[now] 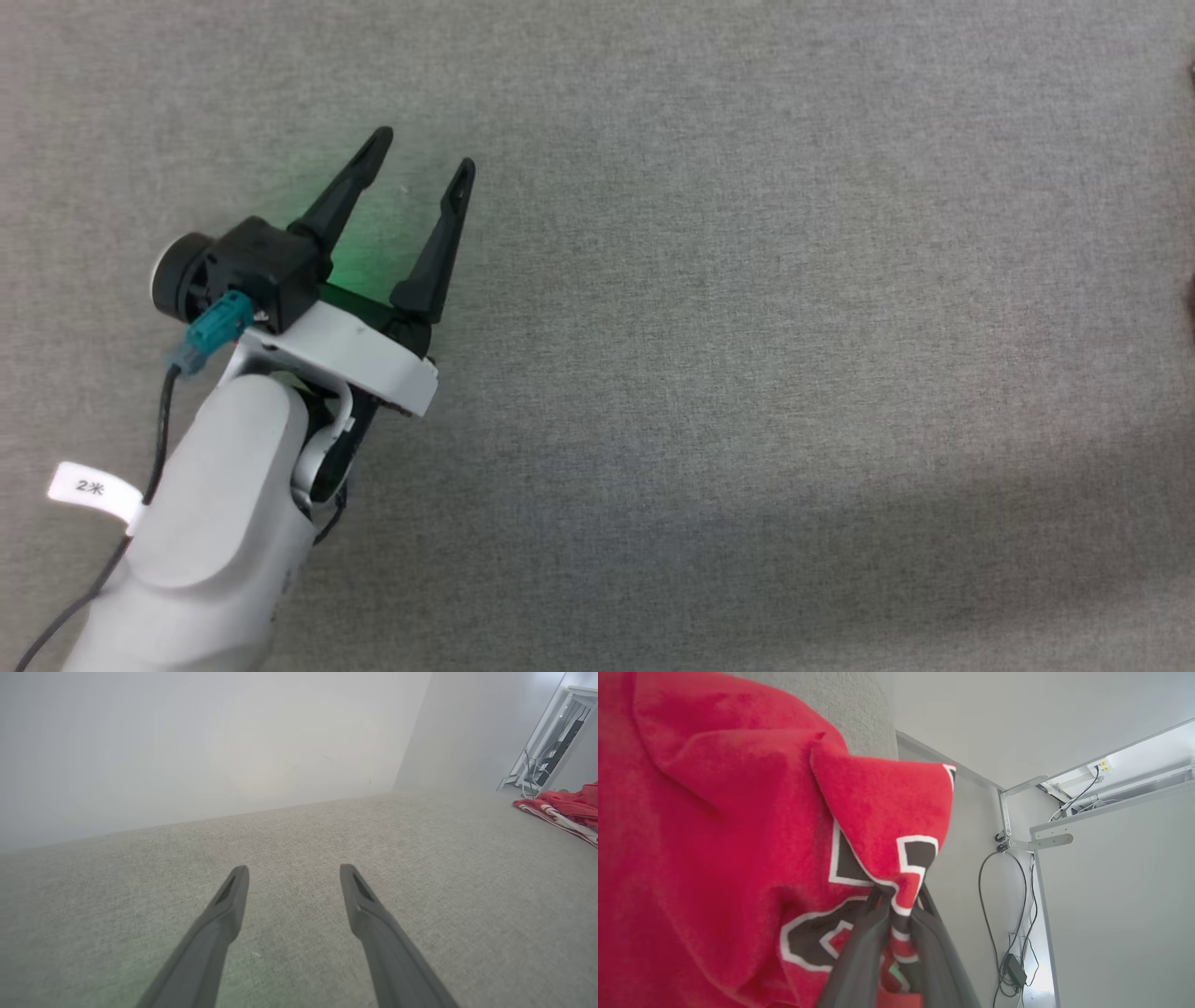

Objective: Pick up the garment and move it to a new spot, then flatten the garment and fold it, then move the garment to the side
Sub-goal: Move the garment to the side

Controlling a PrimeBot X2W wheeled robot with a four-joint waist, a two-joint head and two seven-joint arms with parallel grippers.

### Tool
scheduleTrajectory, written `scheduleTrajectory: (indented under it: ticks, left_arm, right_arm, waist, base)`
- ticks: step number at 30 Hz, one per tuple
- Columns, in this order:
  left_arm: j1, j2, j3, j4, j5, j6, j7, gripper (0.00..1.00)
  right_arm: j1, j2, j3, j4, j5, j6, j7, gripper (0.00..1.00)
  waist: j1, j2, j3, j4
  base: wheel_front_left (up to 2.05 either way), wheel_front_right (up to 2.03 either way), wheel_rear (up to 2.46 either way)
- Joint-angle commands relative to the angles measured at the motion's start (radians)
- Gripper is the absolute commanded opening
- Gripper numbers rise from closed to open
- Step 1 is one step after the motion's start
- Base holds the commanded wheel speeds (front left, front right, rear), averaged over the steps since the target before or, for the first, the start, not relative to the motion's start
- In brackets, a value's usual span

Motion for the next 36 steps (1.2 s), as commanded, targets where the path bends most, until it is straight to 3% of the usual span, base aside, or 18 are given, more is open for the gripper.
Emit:
scheduleTrajectory:
  ticks: [1,3,12,24,36]
  left_arm:
    - [-0.002,0.002,0.001,0.003,-0.005,-0.003,0.000,1.00]
    - [0.006,0.003,0.004,0.004,-0.005,-0.003,0.000,1.00]
    - [0.073,-0.009,0.037,0.012,-0.006,-0.003,0.000,1.00]
    - [0.274,0.009,0.153,0.003,-0.025,0.023,0.000,1.00]
    - [0.520,0.037,0.259,-0.047,-0.055,0.076,0.000,1.00]
  right_arm:
    - [-0.017,0.003,-0.016,0.013,-0.013,-0.002,-0.015,0.42]
    - [-0.022,0.013,-0.028,0.032,-0.029,-0.002,-0.036,1.00]
    - [-0.035,0.034,-0.089,0.089,-0.083,-0.002,-0.108,1.00]
    - [0.073,0.149,-0.082,0.067,-0.088,-0.002,-0.243,1.00]
    - [0.300,0.284,-0.076,-0.100,-0.047,-0.002,-0.331,1.00]
  waist:
    - [0.0000,0.0000,-0.009,0.008]
    - [0.0000,0.0000,-0.021,0.014]
    - [0.0000,0.0000,-0.129,0.044]
    - [0.0000,0.0000,-0.347,0.096]
    - [0.0000,0.0000,-0.522,0.138]
  base:
    - [0.00,0.00,0.00]
    - [0.00,0.00,0.00]
    - [0.00,0.00,0.00]
    - [0.00,0.00,0.00]
    - [0.00,0.00,0.00]
